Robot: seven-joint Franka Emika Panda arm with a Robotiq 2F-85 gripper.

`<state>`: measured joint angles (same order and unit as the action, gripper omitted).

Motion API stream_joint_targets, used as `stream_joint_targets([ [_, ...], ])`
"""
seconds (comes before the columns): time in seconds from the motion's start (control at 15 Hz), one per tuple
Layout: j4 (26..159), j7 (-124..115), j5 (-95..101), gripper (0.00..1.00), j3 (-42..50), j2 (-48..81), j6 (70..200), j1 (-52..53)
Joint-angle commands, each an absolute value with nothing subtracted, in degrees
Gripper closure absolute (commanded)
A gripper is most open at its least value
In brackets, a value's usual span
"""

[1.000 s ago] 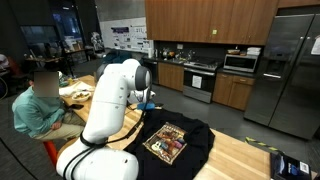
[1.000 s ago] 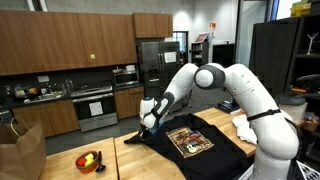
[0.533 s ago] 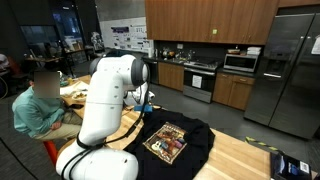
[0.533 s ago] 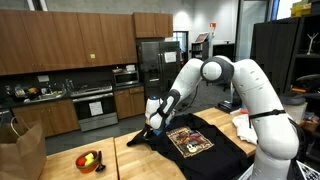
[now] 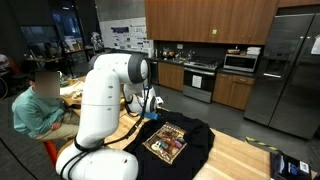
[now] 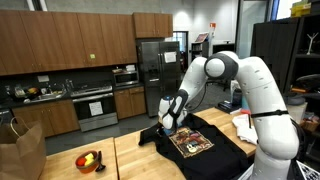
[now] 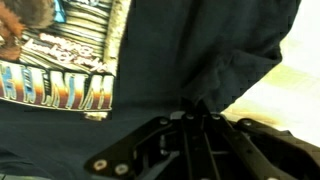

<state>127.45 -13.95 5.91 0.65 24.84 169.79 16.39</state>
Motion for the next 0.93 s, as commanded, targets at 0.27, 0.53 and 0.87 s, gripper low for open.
stream_joint_targets([
  [0.27,136.6,-20.2,5.2,0.99,8.5,19.7,173.4,19.3],
  [0.53,139.2,-22.0,4.9,0.99,12.0,18.9,174.2,19.8],
  [0.87,139.4,-19.6,1.0,0.66,8.1,19.3,173.5,15.3],
])
